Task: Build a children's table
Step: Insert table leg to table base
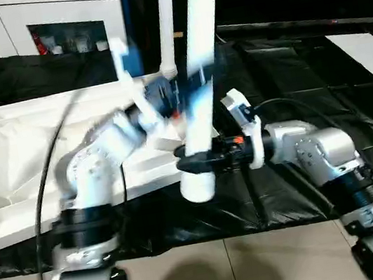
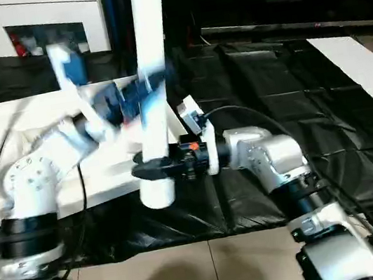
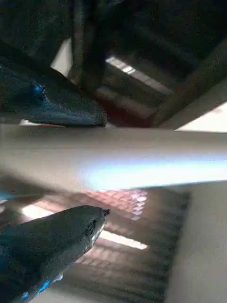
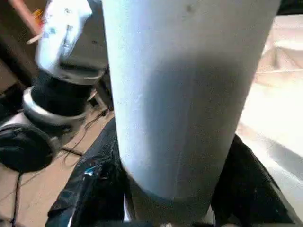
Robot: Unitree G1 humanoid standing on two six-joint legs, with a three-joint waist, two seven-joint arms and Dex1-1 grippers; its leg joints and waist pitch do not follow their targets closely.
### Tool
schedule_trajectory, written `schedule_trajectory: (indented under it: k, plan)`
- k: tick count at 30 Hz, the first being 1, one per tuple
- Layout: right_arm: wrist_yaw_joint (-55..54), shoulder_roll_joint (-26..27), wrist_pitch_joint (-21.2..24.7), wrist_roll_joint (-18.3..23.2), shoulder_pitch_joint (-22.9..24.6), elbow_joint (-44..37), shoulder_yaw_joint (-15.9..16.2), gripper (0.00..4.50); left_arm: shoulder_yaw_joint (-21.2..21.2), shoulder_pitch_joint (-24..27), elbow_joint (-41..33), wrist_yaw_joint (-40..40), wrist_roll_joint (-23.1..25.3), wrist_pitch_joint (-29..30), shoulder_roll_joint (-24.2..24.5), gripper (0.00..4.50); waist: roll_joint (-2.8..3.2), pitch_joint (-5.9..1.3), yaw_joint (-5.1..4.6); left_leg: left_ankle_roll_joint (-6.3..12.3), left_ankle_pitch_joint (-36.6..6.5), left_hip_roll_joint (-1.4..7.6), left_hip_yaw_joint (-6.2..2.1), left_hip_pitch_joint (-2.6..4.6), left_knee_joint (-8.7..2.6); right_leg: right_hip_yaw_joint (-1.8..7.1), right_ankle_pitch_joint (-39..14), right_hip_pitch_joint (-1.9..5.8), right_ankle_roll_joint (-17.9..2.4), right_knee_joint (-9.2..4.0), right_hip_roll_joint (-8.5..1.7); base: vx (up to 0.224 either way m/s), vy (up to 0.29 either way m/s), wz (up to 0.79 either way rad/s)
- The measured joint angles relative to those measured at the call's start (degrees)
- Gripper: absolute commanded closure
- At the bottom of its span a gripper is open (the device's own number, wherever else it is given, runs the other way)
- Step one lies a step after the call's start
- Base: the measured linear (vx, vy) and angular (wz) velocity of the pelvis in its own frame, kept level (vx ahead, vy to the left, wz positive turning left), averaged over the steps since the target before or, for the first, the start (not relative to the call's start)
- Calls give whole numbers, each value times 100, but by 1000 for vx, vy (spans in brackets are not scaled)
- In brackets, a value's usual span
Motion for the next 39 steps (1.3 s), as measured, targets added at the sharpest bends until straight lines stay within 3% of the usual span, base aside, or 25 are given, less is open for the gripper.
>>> schedule_trajectory:
  k: [3,8,11,12,14,16,17,19,23,25,30,34,36,38,39]
  plan:
    - [-359,46,-163,-56,116,-31,-173,260,31,-65,-40,73,171,-242,72,166,0,0,-1,0,0,1,0,2,0,-1,-2,2,3,0,0,0,0,0]
    - [-1728,211,-890,-491,427,46,-754,260,-204,-50,-102,771,1287,-614,604,166,6,2,-10,-2,1,0,-3,7,0,-1,-4,4,12,1,0,0,0,0]
    - [-2287,286,-1160,-663,750,-53,-989,260,-434,269,-171,952,1882,-803,956,166,69,1,-3,2,-3,-3,-6,13,-2,-2,-4,19,12,-8,-1,0,0,0]
    - [-2518,334,-1219,-724,892,-183,-1059,260,-457,458,-185,1044,1979,-794,972,166,128,6,-8,8,-7,-3,-13,12,1,-7,0,32,11,-25,0,0,0,0]
    - [-3135,383,-1305,-1021,1162,-516,-1145,260,-492,942,-134,1356,2174,-717,943,166,327,7,-13,21,-15,-17,-10,4,6,1,24,39,20,-59,-7,0,0,0]
    - [-3610,314,-1239,-1362,1438,-941,-1148,260,-559,1373,-87,1548,2419,-766,941,166,483,10,-34,25,-17,-21,-6,-1,8,6,30,36,29,-70,-9,0,0,0]
    - [-3805,305,-1218,-1476,1596,-1157,-1179,260,-559,1578,-76,1603,2509,-878,936,166,543,3,-47,25,-17,-20,-6,2,2,5,28,35,31,-69,-7,0,0,0]
    - [-4175,313,-1250,-1712,1920,-1612,-1289,260,-552,2006,-47,1750,2719,-1229,862,166,598,0,-119,24,-16,-15,-8,-1,-8,2,14,31,54,-70,1,0,0,0]
    - [-4669,501,-1443,-1923,2463,-2452,-1444,260,-652,2828,-84,2284,3237,-1929,589,166,566,5,-284,24,-16,-9,-8,-4,-14,4,-2,31,77,-72,10,0,0,0]
    - [-4882,714,-1751,-1950,2797,-2756,-1443,260,-629,3142,-507,2642,3331,-1961,399,166,484,-8,-344,24,-17,-9,-6,-6,-16,4,-3,29,80,-76,9,0,0,0]
    - [-5267,1063,-1757,-1934,3199,-2546,-1381,260,-354,3617,-991,3201,3624,-2162,382,166,342,-54,-388,27,-19,-13,-13,2,-12,-4,-3,26,83,-100,7,0,0,0]
    - [-5166,1108,-1780,-1786,3348,-2389,-1448,260,-105,3908,-1026,3294,3883,-2301,623,166,269,-28,-335,28,-19,-17,-26,-6,-3,-7,-2,24,86,-119,7,0,0,0]
    - [-5065,1046,-1816,-1761,3330,-2394,-1448,260,-82,3886,-1021,3278,3965,-2422,734,166,289,-27,-290,28,-19,-18,-46,-7,-5,-15,0,46,88,-151,11,0,0,0]
    - [-4904,801,-1865,-1733,3333,-2421,-1503,260,-89,3727,-997,3224,3981,-2493,790,166,461,0,-236,40,-26,-32,-64,-8,-3,-8,13,90,108,-210,10,0,0,0]
    - [-4861,696,-1865,-1685,3357,-2476,-1573,260,-89,3606,-1000,3121,3870,-2419,827,166,476,-17,-228,50,-31,-48,-63,5,-1,4,20,114,115,-227,5,0,0,0]
